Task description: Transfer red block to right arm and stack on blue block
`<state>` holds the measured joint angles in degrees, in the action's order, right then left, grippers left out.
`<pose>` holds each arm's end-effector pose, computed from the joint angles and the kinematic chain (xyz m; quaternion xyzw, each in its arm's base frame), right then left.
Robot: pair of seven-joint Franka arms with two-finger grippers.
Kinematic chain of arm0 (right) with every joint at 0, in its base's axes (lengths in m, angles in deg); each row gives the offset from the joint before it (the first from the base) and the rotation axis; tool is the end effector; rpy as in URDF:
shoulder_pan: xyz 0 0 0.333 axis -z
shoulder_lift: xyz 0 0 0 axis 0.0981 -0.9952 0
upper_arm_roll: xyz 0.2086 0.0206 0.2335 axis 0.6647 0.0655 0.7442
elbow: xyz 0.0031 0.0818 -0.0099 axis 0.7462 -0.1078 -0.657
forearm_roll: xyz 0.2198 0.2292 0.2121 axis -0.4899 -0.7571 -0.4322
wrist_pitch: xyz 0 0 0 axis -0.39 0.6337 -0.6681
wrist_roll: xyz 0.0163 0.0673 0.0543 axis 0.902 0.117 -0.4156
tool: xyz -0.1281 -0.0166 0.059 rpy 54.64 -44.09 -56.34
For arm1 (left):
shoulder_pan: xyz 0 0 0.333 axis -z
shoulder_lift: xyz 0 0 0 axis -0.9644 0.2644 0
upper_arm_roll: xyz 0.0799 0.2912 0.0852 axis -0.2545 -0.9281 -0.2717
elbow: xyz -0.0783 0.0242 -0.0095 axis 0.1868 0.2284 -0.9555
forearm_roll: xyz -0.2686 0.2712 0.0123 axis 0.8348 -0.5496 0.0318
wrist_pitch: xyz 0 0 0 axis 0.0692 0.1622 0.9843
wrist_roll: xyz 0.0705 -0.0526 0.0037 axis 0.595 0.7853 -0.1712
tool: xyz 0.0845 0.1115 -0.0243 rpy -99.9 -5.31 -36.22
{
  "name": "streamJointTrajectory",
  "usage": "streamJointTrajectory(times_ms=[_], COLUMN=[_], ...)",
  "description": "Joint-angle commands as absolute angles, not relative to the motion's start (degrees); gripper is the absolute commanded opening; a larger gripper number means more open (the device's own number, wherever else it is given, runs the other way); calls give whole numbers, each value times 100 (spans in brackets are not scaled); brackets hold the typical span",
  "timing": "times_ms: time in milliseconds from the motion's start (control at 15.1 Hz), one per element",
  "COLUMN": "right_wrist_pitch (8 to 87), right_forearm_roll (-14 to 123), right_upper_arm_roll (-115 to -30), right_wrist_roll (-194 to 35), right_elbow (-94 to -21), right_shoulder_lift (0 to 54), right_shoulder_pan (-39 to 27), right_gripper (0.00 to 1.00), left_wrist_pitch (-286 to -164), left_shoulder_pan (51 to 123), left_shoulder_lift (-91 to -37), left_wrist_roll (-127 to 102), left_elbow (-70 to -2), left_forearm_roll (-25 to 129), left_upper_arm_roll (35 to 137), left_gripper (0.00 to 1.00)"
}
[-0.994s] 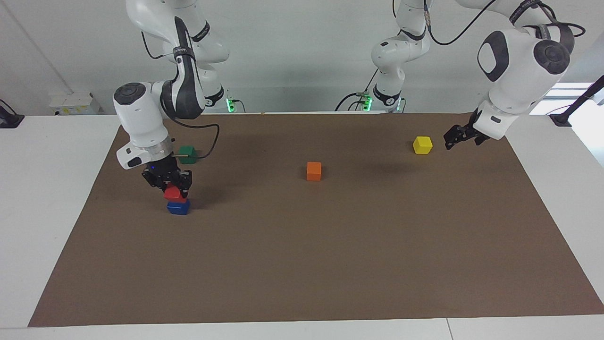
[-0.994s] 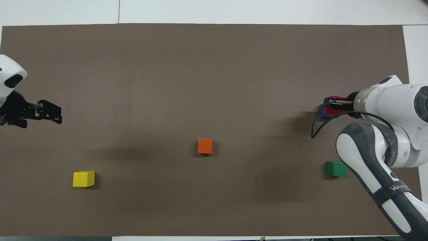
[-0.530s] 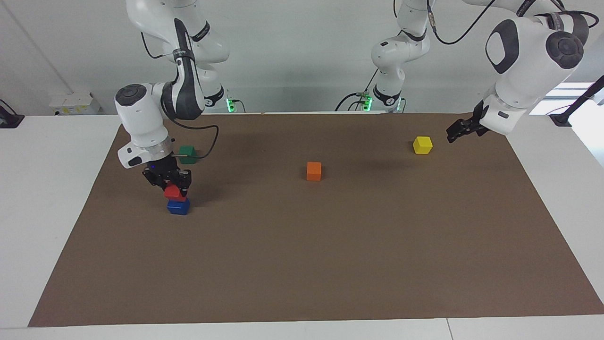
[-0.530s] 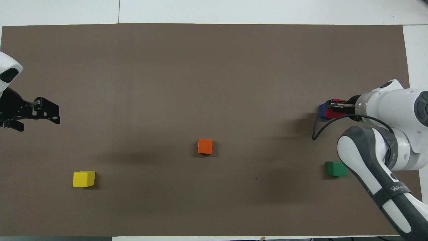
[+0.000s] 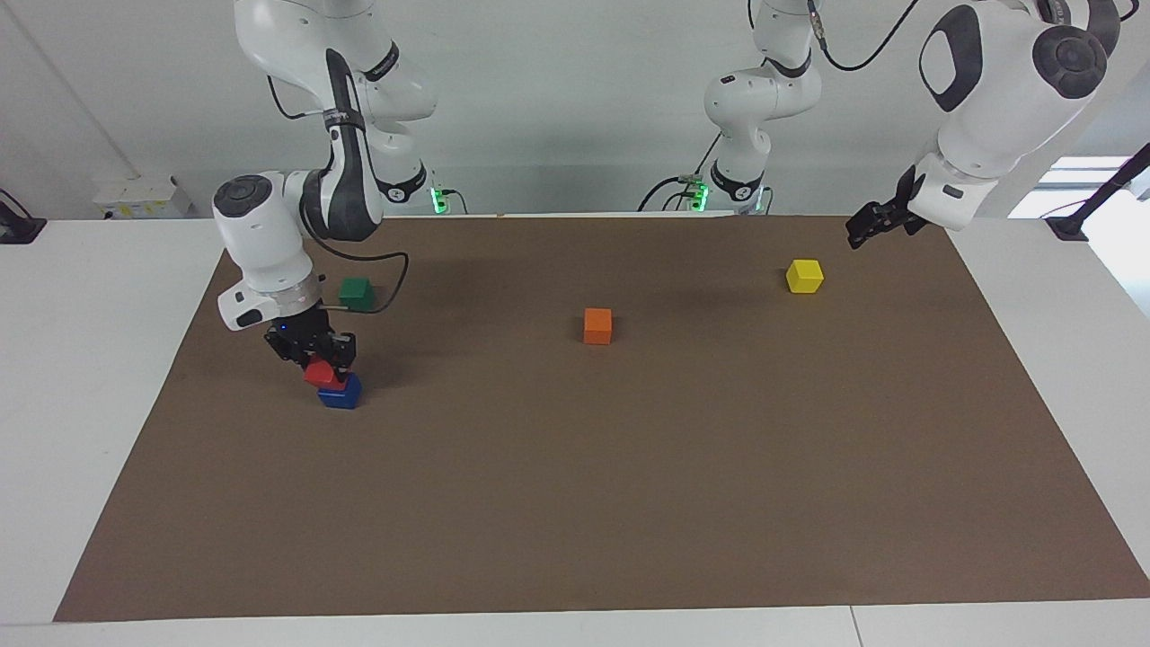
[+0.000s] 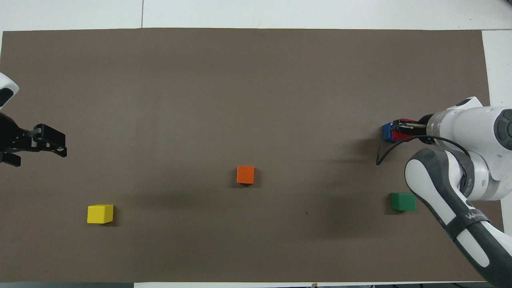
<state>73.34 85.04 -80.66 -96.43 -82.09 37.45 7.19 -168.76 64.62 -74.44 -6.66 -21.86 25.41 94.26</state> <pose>0.5493 -0.0249 0.3254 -0.9904 0.1038 -0.0907 0.0067 0.5147 -0.0056 0.5397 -0.9910 -0.0741 0.1086 0.0250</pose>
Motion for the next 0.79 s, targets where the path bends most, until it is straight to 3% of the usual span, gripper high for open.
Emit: streamJointTrajectory(times_ms=[0, 729], right_wrist_pitch=[7450, 7450], right_forearm_roll=[8675, 8675], right_upper_arm_roll=[-8031, -8031], right_wrist_roll=[-9641, -9650], right_elbow=[-8249, -8249], right_shoulder_lift=[3769, 3707], right_shoulder_pan=[791, 800], right_gripper=[0, 0], left_wrist_pitch=[-17184, -17236], left_shoulder_pan=[6614, 6781], left_shoulder_lift=[-7520, -7512], left_wrist_roll=[-515, -559], left_elbow=[-2339, -2348], left_forearm_roll=[2689, 2689], left_upper_arm_roll=[9191, 9103], left_gripper=[100, 100])
